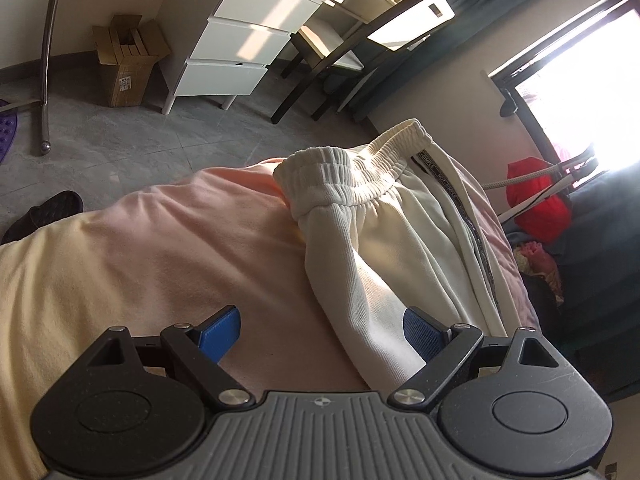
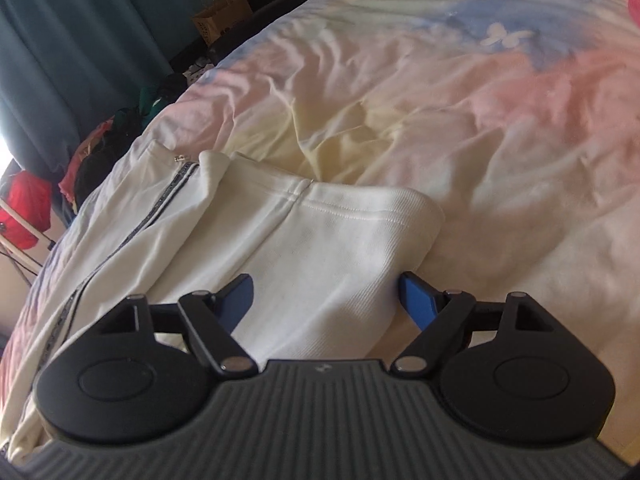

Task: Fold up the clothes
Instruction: 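Grasp the cuffs with the right gripper while the left gripper reaches the waistband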

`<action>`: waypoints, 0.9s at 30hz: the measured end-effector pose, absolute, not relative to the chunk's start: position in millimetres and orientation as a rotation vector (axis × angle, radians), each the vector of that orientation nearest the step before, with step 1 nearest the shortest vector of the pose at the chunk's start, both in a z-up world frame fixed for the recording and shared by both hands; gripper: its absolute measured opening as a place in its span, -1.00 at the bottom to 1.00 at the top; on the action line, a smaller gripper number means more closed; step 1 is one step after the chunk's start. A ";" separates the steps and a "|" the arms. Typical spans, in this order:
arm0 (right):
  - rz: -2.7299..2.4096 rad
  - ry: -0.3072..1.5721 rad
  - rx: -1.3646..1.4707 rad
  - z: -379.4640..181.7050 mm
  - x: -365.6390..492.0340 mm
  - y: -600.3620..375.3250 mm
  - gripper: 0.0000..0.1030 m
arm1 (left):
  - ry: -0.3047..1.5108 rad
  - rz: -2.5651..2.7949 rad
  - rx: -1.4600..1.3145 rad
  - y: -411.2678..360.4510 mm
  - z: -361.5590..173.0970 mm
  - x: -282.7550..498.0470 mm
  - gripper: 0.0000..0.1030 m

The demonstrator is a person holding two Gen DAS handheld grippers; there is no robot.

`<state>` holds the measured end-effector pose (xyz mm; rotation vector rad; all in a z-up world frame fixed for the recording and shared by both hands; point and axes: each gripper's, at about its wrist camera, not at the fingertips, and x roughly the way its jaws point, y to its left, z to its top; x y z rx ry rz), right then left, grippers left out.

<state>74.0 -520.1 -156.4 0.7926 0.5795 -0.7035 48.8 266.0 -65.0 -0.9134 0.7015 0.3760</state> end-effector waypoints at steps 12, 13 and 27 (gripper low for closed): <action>-0.690 0.511 0.878 -158.2 67.6 -532.4 -0.63 | 0.706 0.366 -0.912 265.2 -66.4 53.9 0.75; -0.690 0.504 0.878 -157.3 66.6 -533.0 -0.68 | 0.706 0.365 -0.911 265.1 -66.4 54.5 0.75; -0.719 0.363 0.859 -137.5 52.4 -529.6 -0.83 | 0.706 0.371 -0.916 265.2 -66.7 57.0 0.75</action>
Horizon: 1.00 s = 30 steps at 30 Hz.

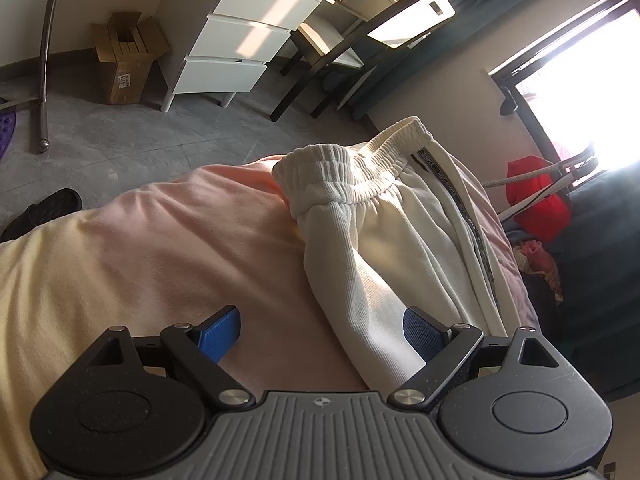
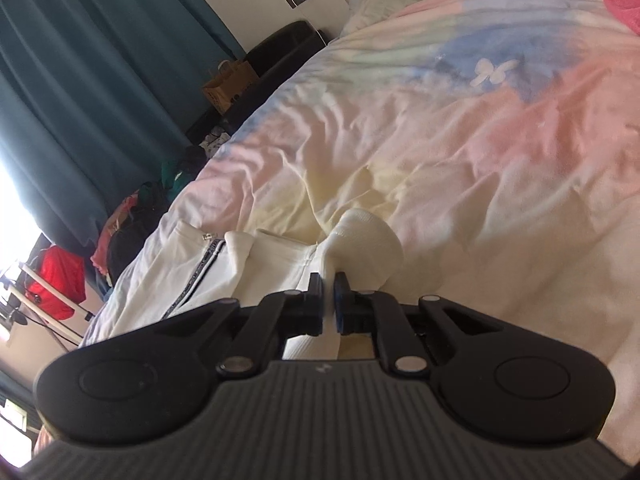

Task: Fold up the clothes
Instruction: 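Grasp the cuffs with the right gripper while the left gripper reaches the waistband, then close the left gripper on the waistband while the right gripper holds the cuffs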

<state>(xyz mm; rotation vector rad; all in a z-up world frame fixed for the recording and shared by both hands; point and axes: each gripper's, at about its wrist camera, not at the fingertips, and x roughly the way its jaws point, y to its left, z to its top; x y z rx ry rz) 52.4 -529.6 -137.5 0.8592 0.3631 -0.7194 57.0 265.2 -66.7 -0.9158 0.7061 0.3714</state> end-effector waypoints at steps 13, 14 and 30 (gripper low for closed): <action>-0.632 0.491 1.054 -167.0 61.3 -532.7 0.26 | 0.710 0.377 -0.933 267.0 -69.5 54.8 0.76; -0.627 0.487 1.058 -167.4 61.6 -531.7 0.26 | 0.710 0.377 -0.936 267.1 -69.6 54.5 0.76; -0.505 0.286 1.166 -159.7 55.2 -534.0 -0.82 | 0.683 0.355 -1.055 263.9 -79.4 66.5 0.71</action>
